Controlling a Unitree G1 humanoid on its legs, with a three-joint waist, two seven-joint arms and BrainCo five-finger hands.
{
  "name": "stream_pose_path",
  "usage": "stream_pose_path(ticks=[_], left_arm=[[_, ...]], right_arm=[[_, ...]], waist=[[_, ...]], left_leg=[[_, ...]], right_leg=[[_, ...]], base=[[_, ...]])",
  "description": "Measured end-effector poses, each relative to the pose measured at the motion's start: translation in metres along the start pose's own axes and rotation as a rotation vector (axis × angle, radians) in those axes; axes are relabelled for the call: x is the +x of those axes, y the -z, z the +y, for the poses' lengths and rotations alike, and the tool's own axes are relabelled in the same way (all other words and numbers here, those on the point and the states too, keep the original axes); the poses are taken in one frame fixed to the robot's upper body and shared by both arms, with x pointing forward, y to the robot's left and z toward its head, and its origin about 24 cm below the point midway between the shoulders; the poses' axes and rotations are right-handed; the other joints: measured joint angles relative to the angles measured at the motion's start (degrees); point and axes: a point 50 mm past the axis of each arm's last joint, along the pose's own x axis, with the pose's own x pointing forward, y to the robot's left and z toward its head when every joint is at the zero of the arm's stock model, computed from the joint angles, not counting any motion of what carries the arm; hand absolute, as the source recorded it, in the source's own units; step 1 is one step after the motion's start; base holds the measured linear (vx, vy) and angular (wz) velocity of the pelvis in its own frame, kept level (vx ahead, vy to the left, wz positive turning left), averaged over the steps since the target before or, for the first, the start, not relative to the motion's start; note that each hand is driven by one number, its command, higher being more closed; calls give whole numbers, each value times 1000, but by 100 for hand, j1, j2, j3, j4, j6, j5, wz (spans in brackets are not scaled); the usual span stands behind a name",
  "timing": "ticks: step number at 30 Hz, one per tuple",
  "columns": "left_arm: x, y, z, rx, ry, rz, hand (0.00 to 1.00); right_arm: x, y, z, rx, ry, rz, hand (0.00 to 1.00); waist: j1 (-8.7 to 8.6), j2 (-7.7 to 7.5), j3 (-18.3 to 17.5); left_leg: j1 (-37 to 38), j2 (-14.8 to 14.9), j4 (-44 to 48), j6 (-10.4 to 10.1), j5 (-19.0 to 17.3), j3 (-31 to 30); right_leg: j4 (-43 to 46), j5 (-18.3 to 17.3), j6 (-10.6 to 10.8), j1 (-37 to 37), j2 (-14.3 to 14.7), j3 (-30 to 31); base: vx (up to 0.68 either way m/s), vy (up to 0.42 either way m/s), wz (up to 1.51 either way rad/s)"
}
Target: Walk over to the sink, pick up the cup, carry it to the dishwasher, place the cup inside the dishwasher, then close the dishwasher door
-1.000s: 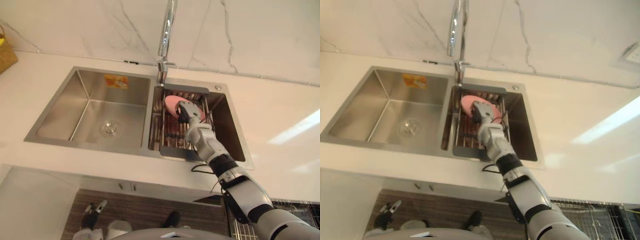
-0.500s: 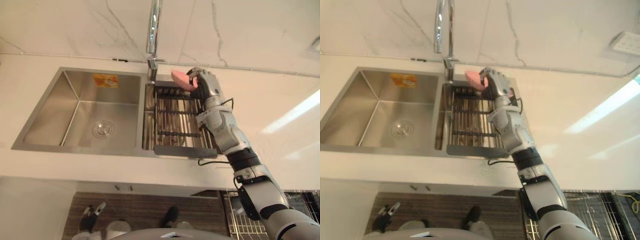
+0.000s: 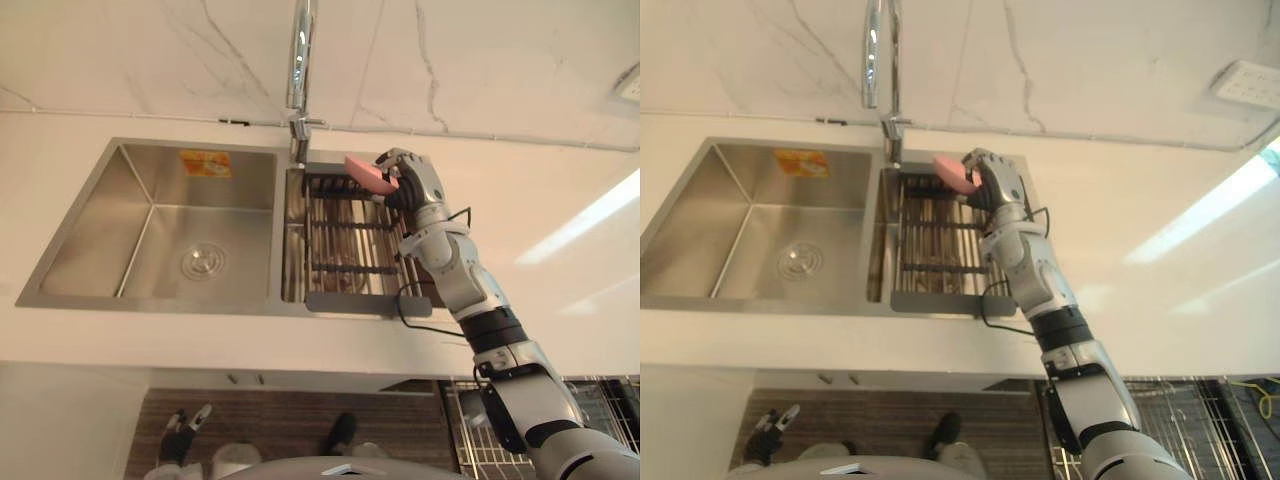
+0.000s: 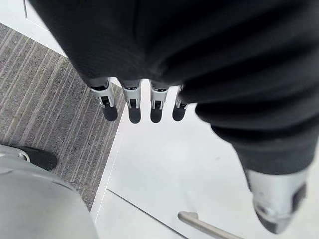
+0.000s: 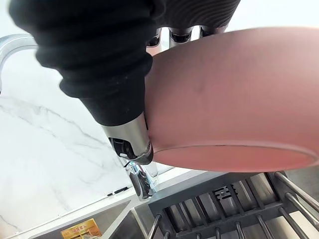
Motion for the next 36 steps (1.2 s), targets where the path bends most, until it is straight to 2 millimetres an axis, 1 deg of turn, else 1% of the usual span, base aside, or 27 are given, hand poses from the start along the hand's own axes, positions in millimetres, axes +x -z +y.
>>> stream_pose_path(ticks=[4, 8, 9, 12, 13, 14, 15, 16, 17, 18, 19, 20, 21, 22, 23, 24, 25, 26, 27, 28, 29, 30, 31, 33, 34, 35, 36], left_arm=[[0, 0, 0, 20, 4, -6, 0], [-1, 2, 2, 84, 18, 0, 0], [-1, 4, 2, 95, 22, 5, 0], [-2, 5, 3, 117, 35, 13, 0], [-1, 5, 4, 120, 40, 12, 0], [0, 3, 4, 133, 50, 8, 0], [0, 2, 4, 134, 51, 7, 0], [1, 0, 8, 156, 61, 1, 0], [2, -1, 5, 156, 70, 9, 0], [1, 1, 1, 145, 78, 12, 0], [0, 3, -5, 127, 85, 13, 0], [-1, 5, -1, 125, 75, 20, 0], [-1, 6, 2, 127, 68, 27, 0], [-2, 8, 9, 128, 47, 40, 0], [2, 0, 11, 132, 38, 24, 0], [3, -1, 4, 119, 49, 24, 0], [2, 2, 1, 111, 55, 30, 0], [3, 0, -5, 92, 62, 25, 0], [5, -2, -5, 92, 59, 21, 0], [5, -3, -1, 95, 52, 22, 0], [7, -5, 2, 103, 44, 26, 0], [8, -6, 3, 105, 41, 30, 0], [7, -6, 3, 104, 42, 31, 0], [5, 2, -2, 87, 49, 53, 0], [3, 5, -5, 79, 52, 61, 0], [1, 9, -6, 62, 47, 63, 0], [-2, 12, -7, 50, 45, 63, 0]], right_arm=[[-3, -8, -14, -15, 43, -54, 100], [-13, -10, -53, -54, 179, -96, 100], [-16, -8, -64, -75, 210, -96, 100], [-26, -6, -79, -88, 281, -93, 100], [-28, -5, -80, -89, 290, -88, 100], [-33, -2, -82, -93, 309, -74, 100], [-34, -1, -83, -94, 312, -71, 100], [-41, 6, -85, -105, 331, -41, 100], [-49, 15, -85, -120, 343, 0, 100], [-53, 19, -84, -124, 342, 20, 100], [-53, 21, -83, -130, 349, 27, 100], [-53, 21, -83, -132, 348, 25, 100], [-53, 21, -82, -132, 344, 25, 100], [-53, 24, -78, -148, 337, 32, 100], [-51, 24, -78, -168, 337, 31, 100], [-47, 22, -80, -175, 345, 17, 100], [-44, 21, -83, -177, 354, 9, 100], [-42, 19, -86, -184, 369, -1, 100], [-42, 21, -86, -197, 363, -11, 100], [-41, 22, -85, -199, 356, -10, 100], [-40, 22, -85, -199, 355, -13, 100], [-39, 21, -89, -211, 356, -26, 100], [-39, 21, -90, -214, 355, -28, 100], [-41, 24, -95, -249, 329, -31, 100], [-43, 26, -95, -256, 320, -24, 100], [-51, 33, -97, -272, 299, 2, 100], [-59, 41, -95, -278, 280, 37, 100]], waist=[[-11, -3, -2], [-60, -18, -11], [-97, -19, -12], [-219, -27, -18], [-234, -32, -18], [-312, -48, -20], [-320, -53, -20], [-414, -146, -28], [-454, -60, -44], [-470, 174, -123], [-457, 373, -151], [-426, 313, -162], [-409, 221, -197], [-369, 69, -271], [-304, -112, -300], [-178, -72, -311], [-119, 117, -367], [-40, 98, -352], [-93, 26, -378], [-59, -46, -373], [-36, -184, -380], [-66, -247, -377], [-75, -236, -378], [-216, 8, -352], [-221, 20, -356], [-216, 125, -375], [-244, 175, -392]], left_leg=[[-2, 0, 11, 5, 3, -14], [16, -7, 31, 10, 2, -2], [72, -12, 47, 17, -2, 52], [64, -24, 194, 67, -97, 424], [37, -27, 271, 80, -141, 533], [-44, -43, 450, 100, -254, 732], [-53, -47, 474, 101, -266, 755], [-185, -105, 825, 167, -456, 1051], [-265, 52, 893, 243, -463, 1284], [-289, 244, 826, 246, -416, 1412], [-240, 483, 684, 179, -325, 1706], [-158, 540, 617, 150, -274, 1963], [-118, 542, 656, 148, -275, 2076], [-174, 548, 916, 144, -326, 2269], [-262, 612, 1241, 89, -417, 2348], [-385, 729, 1093, 176, -469, 2313], [-352, 789, 703, 189, -314, 2337], [-197, 813, 459, 7, -71, 2670], [-141, 770, 446, -14, 9, 2827], [-89, 752, 454, -46, 28, 2976], [-99, 748, 530, -76, 45, 3094], [-102, 801, 610, -144, 87, 3154], [-94, 815, 623, -157, 95, 3159], [-17, 913, 604, -291, 175, 3180], [-19, 930, 585, -310, 190, 3212], [-13, 967, 560, -345, 241, 3273], [-2, 964, 495, -351, 304, 3294]], right_leg=[[0, 1, -1, 11, 3, -4], [2, 42, -1, 9, 10, 102], [2, 98, 26, -6, 17, 313], [39, 326, 66, -199, 63, 982], [41, 385, 78, -268, 73, 1125], [43, 490, 126, -386, 78, 1375], [43, 496, 133, -401, 76, 1409], [40, 359, 291, -511, 16, 1630], [37, -364, 328, -543, 12, 1147], [216, -575, 210, -589, 46, 701], [1201, -766, -389, -810, -97, -12], [2264, -980, -530, -836, -536, -564], [2637, -1103, -577, -775, -767, -747], [3050, -1235, -637, -611, -1152, -1036], [2884, -1139, -491, -588, -1019, -1213], [2134, -696, -886, -580, -527, -1266], [1513, -349, -861, -504, -148, -1056], [1703, -732, -917, -434, -172, -1144], [1978, -1172, -615, -218, -425, -1364], [1690, -1103, -365, 106, -512, -1454], [1190, -955, 32, 363, -477, -1316], [610, -878, 192, 547, -252, -1274], [537, -863, 216, 576, -220, -1269], [257, -815, 242, 733, -14, -1250], [198, -806, 232, 729, 33, -1245], [139, -783, 210, 738, 89, -1224], [100, -775, 199, 737, 119, -1205]], base=[[0, 0, 0], [2, 19, -4], [15, 59, -19], [-38, 81, -64], [-120, 81, -100], [-74, 42, -67], [-132, 65, -93], [-198, 1, -85], [-231, 12, -97], [-172, 62, -102], [-25, 99, -116], [9, 76, -119], [52, -36, -103], [50, -117, -91], [-59, -156, -141], [-170, -126, -140], [-186, -92, -157], [-93, -83, -115], [-4, -102, -107], [2, -158, -81], [-20, -308, -74], [-41, -279, -49], [-72, -272, -27], [-84, -124, -10], [-120, -98, -12], [-120, -76, -10], [-111, -62, -6]])
